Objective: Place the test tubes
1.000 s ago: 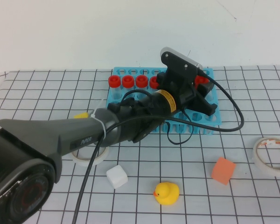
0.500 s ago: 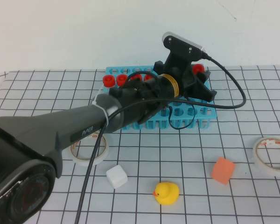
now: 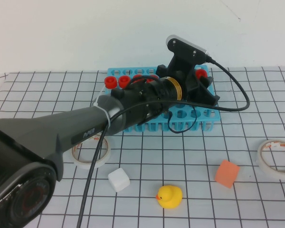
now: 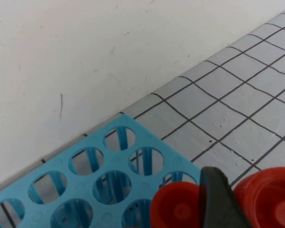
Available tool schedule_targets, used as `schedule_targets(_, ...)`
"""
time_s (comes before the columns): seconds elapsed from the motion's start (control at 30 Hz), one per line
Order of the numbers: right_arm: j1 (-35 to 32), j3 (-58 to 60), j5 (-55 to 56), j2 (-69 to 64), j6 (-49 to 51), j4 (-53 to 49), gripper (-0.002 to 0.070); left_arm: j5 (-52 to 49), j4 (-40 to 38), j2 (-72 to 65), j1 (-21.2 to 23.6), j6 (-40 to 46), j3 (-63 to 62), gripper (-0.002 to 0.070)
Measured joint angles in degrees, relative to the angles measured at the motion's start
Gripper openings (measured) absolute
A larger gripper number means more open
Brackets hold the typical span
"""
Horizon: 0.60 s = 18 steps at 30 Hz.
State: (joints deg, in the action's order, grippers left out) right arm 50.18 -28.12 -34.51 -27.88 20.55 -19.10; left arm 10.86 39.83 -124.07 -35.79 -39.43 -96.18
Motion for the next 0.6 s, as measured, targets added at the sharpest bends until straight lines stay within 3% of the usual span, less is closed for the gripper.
schedule_targets(0.13,0.0,0.0,0.0,0.0,0.0,0.0,-0.0001,-0.4,4.2,0.0,0.0,-4.7,-0.2,0.0247)
schedule_targets(0.23,0.0,0.0,0.1,0.0,0.0,0.0,-0.0001,-0.6,11.7,0.0,0.0,-12.0,-0.5,0.0247)
schedule_targets(0.6,0.0,0.0,0.1,0.0,0.1,0.1,-0.0001,0.9,53.2,0.7,0.4,-48.3,-1.0,0.0247)
